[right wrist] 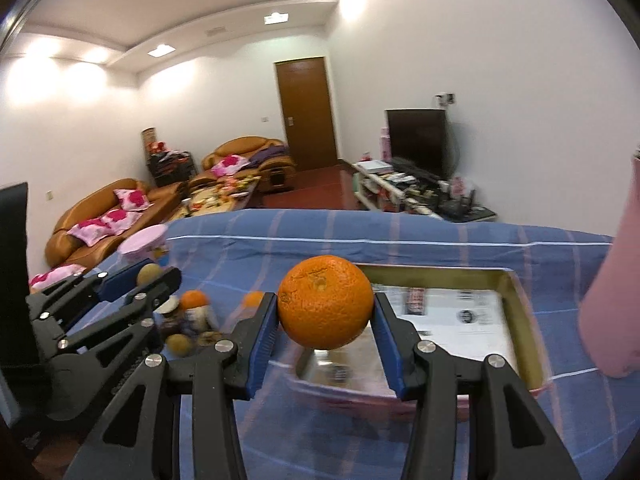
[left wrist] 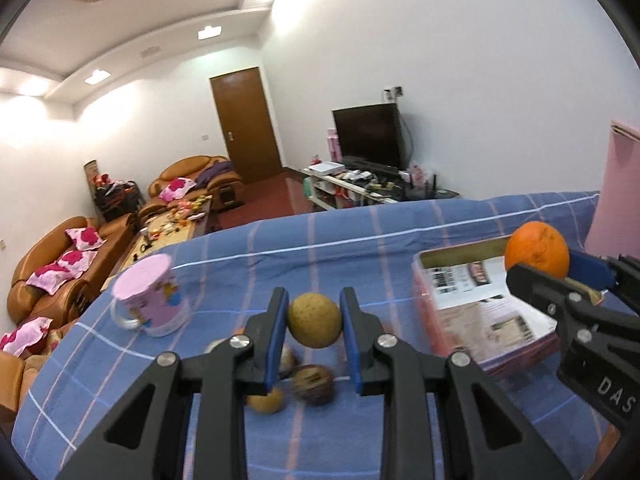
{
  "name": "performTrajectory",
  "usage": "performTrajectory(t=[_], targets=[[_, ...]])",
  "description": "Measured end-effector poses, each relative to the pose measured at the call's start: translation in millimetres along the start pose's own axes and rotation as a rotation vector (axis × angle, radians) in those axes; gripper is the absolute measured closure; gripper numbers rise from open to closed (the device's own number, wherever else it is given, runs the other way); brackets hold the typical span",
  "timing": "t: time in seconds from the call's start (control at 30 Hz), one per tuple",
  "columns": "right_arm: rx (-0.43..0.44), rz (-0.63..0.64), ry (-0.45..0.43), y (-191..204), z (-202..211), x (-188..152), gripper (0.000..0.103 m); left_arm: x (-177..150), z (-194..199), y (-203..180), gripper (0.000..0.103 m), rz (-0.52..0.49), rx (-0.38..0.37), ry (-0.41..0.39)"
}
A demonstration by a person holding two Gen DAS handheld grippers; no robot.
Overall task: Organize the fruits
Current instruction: 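Carry the orange and kiwi into the tin box and open both tools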
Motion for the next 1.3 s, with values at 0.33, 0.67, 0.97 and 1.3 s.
performTrajectory(t=[0.33, 0.67, 0.97, 1.3], targets=[[-0.134, -0.022, 0.027, -74, -2, -2, 0.054, 12, -18, -68, 0.075, -0.033, -0.094, 0.039], [-0.185, -0.016, 0.090, -102, -17, -11, 0.054, 10, -49, -108, 0.075, -0.046, -0.126, 0.087], [-0.167, -0.005, 0.149, -101, -38, -20, 0.054, 3, -68, -110, 0.075, -0.057, -0.131, 0.137], [-0.130, -0.034, 0.186, -102, -47, -29, 0.053, 4, -65, -120, 0.075, -0.090, -0.185, 0.119]])
Point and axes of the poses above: each gripper's, at about its wrist camera, not at the fingertips, and z roughly against the way its jaws point, y to its left, x to its top, the point moved 7 cm from there along -z, roughly the way its jaws point, and after that the axes turned 8 degrees about y, right-handed, at the moved point
